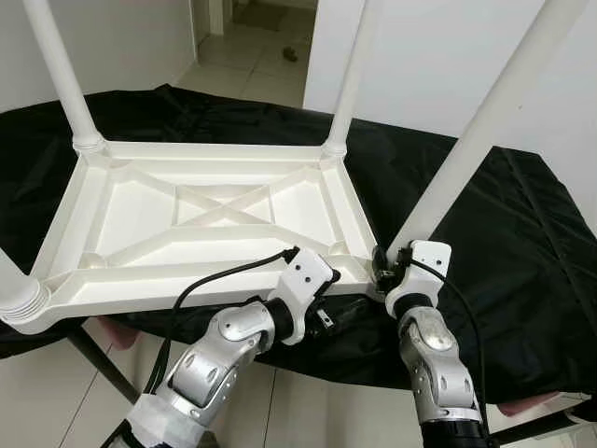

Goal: Building children table

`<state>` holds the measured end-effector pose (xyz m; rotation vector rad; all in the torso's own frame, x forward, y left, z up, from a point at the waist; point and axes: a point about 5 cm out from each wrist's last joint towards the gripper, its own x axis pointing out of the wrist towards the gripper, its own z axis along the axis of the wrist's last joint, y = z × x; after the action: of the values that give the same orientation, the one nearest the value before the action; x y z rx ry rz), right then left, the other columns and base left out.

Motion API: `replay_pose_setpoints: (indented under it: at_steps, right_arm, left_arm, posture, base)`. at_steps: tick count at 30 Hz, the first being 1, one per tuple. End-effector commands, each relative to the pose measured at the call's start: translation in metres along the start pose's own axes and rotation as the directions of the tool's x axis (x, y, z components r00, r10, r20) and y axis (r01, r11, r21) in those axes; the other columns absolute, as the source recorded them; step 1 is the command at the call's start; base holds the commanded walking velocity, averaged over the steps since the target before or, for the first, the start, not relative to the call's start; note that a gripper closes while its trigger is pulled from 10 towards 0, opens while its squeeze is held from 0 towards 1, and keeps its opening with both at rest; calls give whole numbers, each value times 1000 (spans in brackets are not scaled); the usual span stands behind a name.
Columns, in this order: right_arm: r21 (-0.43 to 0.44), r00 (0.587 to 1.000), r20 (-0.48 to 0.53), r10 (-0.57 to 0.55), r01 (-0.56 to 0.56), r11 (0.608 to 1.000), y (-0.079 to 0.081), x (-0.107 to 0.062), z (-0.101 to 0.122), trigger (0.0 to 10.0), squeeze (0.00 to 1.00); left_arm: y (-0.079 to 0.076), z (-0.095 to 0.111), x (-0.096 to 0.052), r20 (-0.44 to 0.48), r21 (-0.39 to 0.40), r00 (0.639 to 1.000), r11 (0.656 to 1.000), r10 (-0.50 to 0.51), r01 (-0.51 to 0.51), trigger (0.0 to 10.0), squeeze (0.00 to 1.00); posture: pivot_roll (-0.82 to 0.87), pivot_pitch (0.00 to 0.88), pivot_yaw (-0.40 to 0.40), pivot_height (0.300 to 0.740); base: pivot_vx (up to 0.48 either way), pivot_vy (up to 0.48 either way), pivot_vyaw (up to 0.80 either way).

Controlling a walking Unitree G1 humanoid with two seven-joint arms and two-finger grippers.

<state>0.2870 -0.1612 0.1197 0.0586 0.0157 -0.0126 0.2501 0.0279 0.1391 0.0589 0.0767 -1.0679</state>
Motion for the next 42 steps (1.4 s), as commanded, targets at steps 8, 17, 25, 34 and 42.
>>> replay_pose_setpoints:
  at_steps: [8, 17, 25, 34, 42]
  right_arm:
    - [-32, 940, -62, 337, -339, 940, -6, 19, 14, 10000, 0]
    - [-129, 798, -135, 587, -601, 789, -4, 23, 16, 10000, 0]
    - [-134, 714, -198, 671, -698, 703, -6, 35, 5, 10000, 0]
    - [-95, 700, -234, 675, -708, 700, -5, 45, -9, 0, 0]
    - [-123, 810, -143, 569, -585, 802, -9, 50, -5, 0, 0]
  left_arm:
    - [-1, 2, 0, 5, 6, 999, 999, -32, 32, 10000, 0]
    - [1, 4, -1, 8, 9, 1000, 1000, -18, 18, 10000, 0]
    - [4, 6, -2, 10, 10, 1000, 1000, -6, 6, 10000, 0]
    - [5, 8, -2, 12, 15, 1000, 1000, -5, 5, 10000, 0]
    - [3, 8, -1, 14, 11, 1000, 1000, -8, 8, 10000, 0]
  posture:
    - [54, 0, -93, 740]
    - [69, 0, -92, 740]
    - [72, 0, -79, 740]
    - [79, 0, -76, 740]
    - [68, 5, -84, 740]
  base:
    - [0, 0, 0]
    - [0, 0, 0]
    - [0, 0, 0]
    - [0, 0, 0]
    - [0, 0, 0]
